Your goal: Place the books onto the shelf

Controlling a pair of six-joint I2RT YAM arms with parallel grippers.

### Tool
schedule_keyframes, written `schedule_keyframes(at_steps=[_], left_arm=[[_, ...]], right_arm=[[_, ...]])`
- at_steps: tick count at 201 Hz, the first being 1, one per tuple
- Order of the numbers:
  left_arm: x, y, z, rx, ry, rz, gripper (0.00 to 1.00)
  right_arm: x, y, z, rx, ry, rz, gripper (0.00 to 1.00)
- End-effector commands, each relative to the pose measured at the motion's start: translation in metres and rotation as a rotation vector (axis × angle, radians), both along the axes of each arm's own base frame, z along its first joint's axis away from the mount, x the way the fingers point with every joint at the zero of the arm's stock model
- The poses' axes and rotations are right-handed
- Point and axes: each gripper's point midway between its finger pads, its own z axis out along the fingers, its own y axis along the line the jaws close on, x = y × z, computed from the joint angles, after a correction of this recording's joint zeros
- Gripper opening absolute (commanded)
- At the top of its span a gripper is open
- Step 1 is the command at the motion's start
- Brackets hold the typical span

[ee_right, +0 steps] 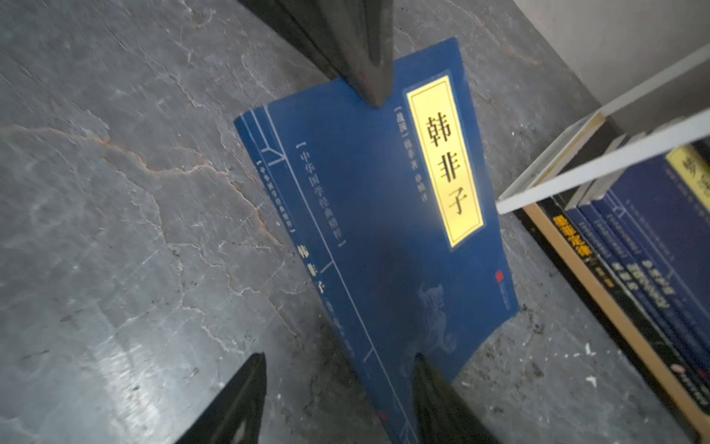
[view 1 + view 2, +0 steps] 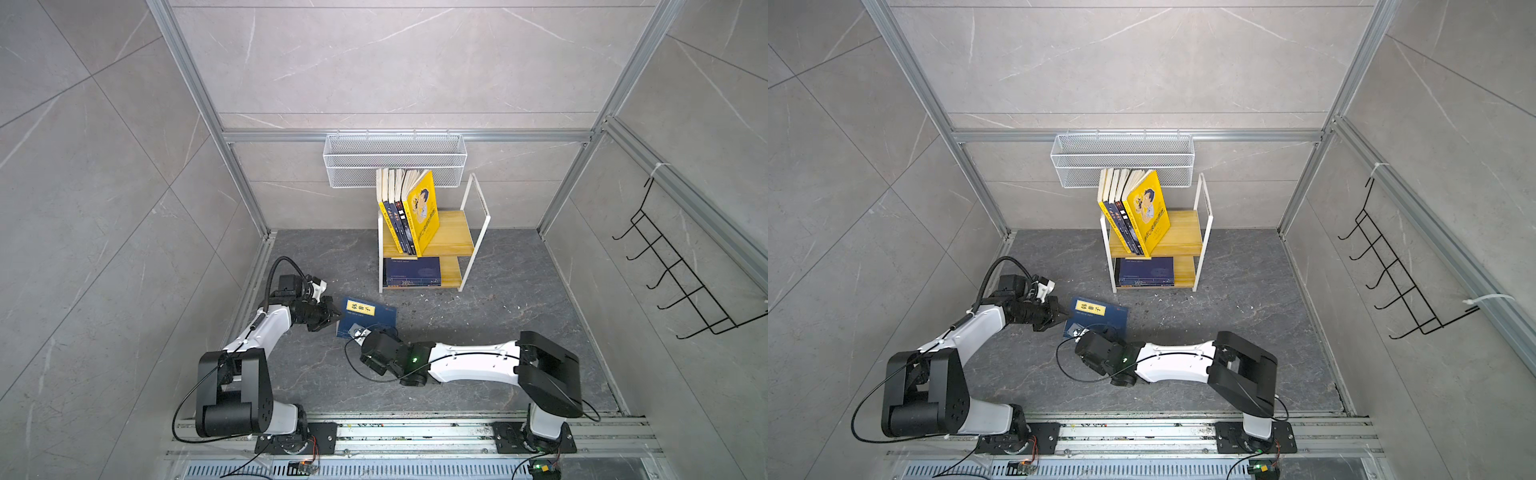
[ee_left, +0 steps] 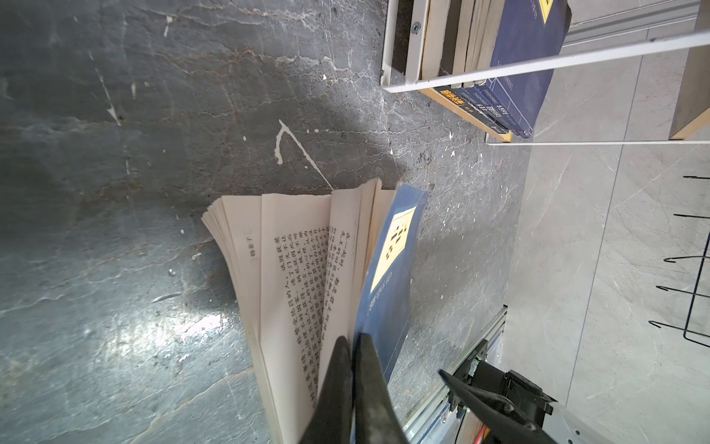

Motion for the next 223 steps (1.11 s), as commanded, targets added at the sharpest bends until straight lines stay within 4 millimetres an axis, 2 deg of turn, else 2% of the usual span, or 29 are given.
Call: schedule_keyframes(at_steps=[1,42,63,70,78,96,100,124,142,180,223], left_arm=[[-0.003,-0.005,0.008,-0.034,-0.003,-0.010,0.00],[-0.003,-0.004,0.008,-0.029,-0.007,-0.008,0.00],[-0.003,-0.004,0.006,-0.027,0.000,-0.008,0.00],[-0.002,-0.004,0.007,-0.026,-0.003,-0.006,0.00],[-0.002,-0.004,0.008,-0.025,-0.004,-0.006,0.00],[-0.003,-0.002,0.007,-0.016,-0.005,-0.004,0.00],[-0.002,-0.002,0.008,-0.012,-0.010,-0.002,0.05],[0.003,0.008,0.024,0.060,-0.106,0.017,0.34],[0.005,0.016,0.038,0.128,-0.221,0.023,0.50],[-0.001,0.025,0.049,0.202,-0.336,0.007,0.70],[-0.003,0.035,0.061,0.253,-0.421,0.003,0.83]], right_arm=[[0.015,-0.006,-0.011,-0.182,-0.110,0.039,0.63],[0.026,0.005,-0.024,-0.213,-0.140,0.052,0.61],[0.034,0.008,-0.032,-0.239,-0.158,0.050,0.55],[0.036,0.007,-0.033,-0.254,-0.167,0.046,0.49],[0.037,0.006,-0.032,-0.269,-0.177,0.045,0.38],[0.038,0.002,-0.027,-0.272,-0.206,0.047,0.05],[0.039,0.000,-0.025,-0.274,-0.214,0.045,0.00],[0.036,-0.011,-0.007,-0.281,-0.229,0.045,0.00],[0.033,-0.020,0.009,-0.264,-0.253,0.058,0.00],[0.026,-0.042,0.040,-0.310,-0.311,0.104,0.00],[0.017,-0.069,0.077,-0.388,-0.365,0.217,0.00]])
